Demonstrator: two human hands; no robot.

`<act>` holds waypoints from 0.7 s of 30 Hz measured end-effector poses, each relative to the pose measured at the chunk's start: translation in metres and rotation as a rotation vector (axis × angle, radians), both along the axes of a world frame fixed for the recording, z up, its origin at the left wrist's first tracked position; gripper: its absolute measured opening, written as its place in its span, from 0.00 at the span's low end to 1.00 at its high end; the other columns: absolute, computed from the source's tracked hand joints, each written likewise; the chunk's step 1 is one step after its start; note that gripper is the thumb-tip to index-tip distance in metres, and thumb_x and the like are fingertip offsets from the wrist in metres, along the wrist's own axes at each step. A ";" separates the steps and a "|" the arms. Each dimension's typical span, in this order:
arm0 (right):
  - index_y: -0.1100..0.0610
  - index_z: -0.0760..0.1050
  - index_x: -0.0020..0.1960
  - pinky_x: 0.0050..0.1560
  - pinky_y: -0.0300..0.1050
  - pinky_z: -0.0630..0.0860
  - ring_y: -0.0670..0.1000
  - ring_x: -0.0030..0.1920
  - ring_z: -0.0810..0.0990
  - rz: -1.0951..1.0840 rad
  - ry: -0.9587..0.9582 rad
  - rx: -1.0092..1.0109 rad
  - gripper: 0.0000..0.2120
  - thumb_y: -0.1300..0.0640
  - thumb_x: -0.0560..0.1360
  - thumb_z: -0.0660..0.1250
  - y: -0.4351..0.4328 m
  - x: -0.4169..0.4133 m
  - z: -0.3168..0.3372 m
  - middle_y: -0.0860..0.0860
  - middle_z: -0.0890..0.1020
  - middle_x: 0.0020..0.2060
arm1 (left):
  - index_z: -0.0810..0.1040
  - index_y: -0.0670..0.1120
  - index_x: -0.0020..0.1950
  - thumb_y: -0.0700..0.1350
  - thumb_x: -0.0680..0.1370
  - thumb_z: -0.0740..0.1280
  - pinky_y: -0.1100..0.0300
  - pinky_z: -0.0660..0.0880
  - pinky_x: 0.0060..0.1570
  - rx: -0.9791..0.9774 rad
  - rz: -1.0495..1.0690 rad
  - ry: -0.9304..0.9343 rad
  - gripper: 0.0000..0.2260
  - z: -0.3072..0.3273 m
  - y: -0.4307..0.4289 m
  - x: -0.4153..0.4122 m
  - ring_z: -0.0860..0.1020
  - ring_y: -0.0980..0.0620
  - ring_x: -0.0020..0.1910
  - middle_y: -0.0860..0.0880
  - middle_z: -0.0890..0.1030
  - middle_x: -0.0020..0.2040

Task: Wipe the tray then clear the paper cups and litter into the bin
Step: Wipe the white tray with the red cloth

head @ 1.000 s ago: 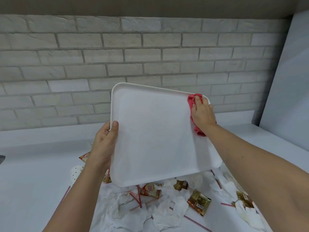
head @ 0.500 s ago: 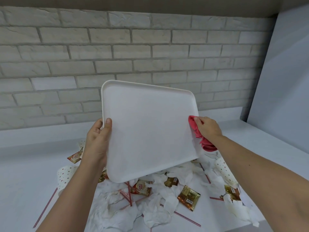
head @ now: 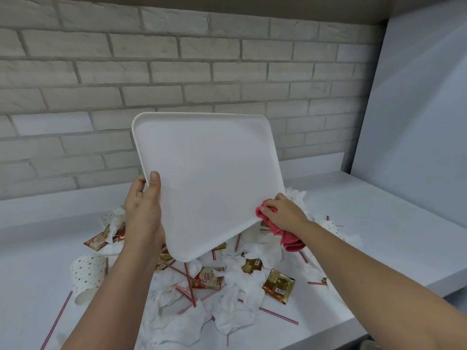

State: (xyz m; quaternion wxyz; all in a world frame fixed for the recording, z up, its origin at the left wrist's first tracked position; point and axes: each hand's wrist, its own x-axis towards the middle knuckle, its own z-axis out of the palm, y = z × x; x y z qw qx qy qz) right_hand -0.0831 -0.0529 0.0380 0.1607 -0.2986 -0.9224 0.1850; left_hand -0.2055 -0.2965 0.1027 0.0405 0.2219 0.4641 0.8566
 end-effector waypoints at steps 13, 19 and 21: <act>0.51 0.75 0.59 0.47 0.43 0.74 0.53 0.49 0.76 0.183 0.179 0.011 0.15 0.45 0.77 0.61 -0.150 -0.001 -0.014 0.47 0.62 0.48 | 0.73 0.49 0.43 0.47 0.78 0.64 0.55 0.77 0.47 -0.008 -0.071 -0.099 0.05 -0.021 0.022 -0.009 0.79 0.56 0.38 0.51 0.81 0.42; 0.53 0.77 0.56 0.42 0.42 0.72 0.50 0.43 0.73 0.215 0.327 0.018 0.12 0.49 0.77 0.62 -0.166 0.007 -0.013 0.48 0.65 0.48 | 0.75 0.51 0.47 0.50 0.79 0.63 0.50 0.77 0.53 -0.009 -0.076 -0.190 0.05 -0.027 0.046 -0.007 0.78 0.50 0.48 0.51 0.79 0.47; 0.55 0.80 0.52 0.49 0.40 0.74 0.49 0.46 0.75 0.213 0.396 -0.177 0.10 0.51 0.76 0.65 -0.154 0.014 -0.007 0.49 0.70 0.47 | 0.76 0.51 0.47 0.50 0.80 0.61 0.54 0.78 0.51 -0.007 -0.088 -0.223 0.06 -0.029 0.057 -0.002 0.79 0.51 0.48 0.52 0.79 0.46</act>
